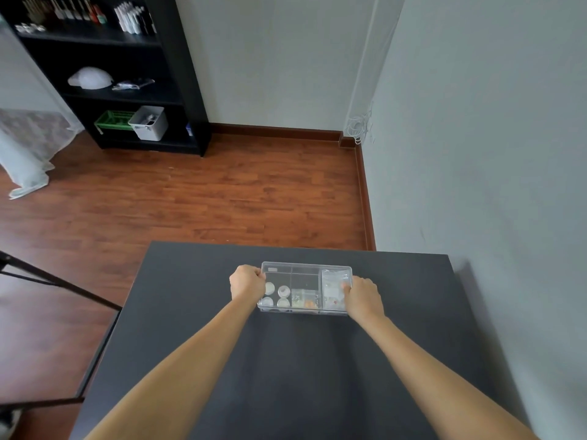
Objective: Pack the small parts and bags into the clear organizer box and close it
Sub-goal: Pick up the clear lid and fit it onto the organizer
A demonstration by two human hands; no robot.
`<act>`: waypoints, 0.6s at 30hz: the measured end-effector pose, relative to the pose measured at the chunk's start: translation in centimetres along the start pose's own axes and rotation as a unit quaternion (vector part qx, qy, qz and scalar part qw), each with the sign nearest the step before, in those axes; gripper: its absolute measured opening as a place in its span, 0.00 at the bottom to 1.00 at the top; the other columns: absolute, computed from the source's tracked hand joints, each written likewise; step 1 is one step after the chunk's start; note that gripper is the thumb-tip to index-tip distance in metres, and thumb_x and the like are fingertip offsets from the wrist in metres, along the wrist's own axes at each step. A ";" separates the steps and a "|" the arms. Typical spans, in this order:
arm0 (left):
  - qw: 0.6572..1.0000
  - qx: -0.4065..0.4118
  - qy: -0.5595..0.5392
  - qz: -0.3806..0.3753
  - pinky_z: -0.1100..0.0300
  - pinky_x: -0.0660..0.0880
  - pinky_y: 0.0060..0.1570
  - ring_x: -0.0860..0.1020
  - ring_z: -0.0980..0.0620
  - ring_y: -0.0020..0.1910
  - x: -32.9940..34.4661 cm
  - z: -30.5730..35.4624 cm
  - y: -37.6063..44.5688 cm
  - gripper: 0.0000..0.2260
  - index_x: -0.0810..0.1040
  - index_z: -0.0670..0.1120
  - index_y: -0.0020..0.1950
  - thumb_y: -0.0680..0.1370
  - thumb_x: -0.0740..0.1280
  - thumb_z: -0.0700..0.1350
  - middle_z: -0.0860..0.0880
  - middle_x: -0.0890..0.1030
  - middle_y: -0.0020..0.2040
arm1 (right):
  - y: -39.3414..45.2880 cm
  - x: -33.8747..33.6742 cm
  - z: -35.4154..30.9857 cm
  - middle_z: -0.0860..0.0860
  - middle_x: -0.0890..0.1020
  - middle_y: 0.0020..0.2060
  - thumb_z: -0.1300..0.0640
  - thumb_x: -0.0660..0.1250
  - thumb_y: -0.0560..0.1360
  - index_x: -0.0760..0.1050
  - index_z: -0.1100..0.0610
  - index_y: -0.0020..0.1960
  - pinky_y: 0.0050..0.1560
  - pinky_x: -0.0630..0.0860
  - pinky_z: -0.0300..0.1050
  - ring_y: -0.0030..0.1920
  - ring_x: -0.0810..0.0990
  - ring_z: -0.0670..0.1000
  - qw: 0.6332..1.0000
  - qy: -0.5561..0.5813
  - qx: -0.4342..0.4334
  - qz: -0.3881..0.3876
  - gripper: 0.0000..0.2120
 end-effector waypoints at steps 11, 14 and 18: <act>1.000 -0.011 0.007 0.009 0.61 0.61 0.27 0.59 0.48 0.28 0.7 0.0 0.7 0.15 0.66 0.45 0.27 0.74 0.61 0.36 0.49 0.64 0.26 | 1.0 -0.4 0.0 0.60 0.81 0.55 0.57 0.58 0.81 0.77 0.63 0.58 0.53 0.75 0.51 0.56 0.78 0.60 1.000 0.020 -0.008 0.014 0.14; 1.000 -0.010 0.008 0.006 0.62 0.61 0.26 0.59 0.49 0.27 0.6 0.2 1.0 0.13 0.69 0.45 0.29 0.74 0.61 0.37 0.49 0.65 0.26 | 1.2 -0.5 0.1 0.60 0.82 0.54 0.56 0.58 0.81 0.77 0.64 0.57 0.54 0.75 0.52 0.56 0.78 0.60 1.000 0.014 -0.016 0.015 0.14; 1.000 0.000 -0.010 0.007 0.63 0.61 0.27 0.60 0.48 0.26 0.7 0.2 0.8 0.12 0.72 0.44 0.30 0.75 0.62 0.38 0.48 0.66 0.26 | 0.9 -0.2 0.7 0.61 0.79 0.58 0.53 0.56 0.82 0.74 0.63 0.62 0.57 0.75 0.54 0.58 0.76 0.61 0.999 0.044 -0.008 0.005 0.17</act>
Point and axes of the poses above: each hand's wrist, its own y-axis towards the middle knuckle, its own x-axis out of the palm, z = x × y, the point moved 8 cm from there along y, towards the middle knuckle
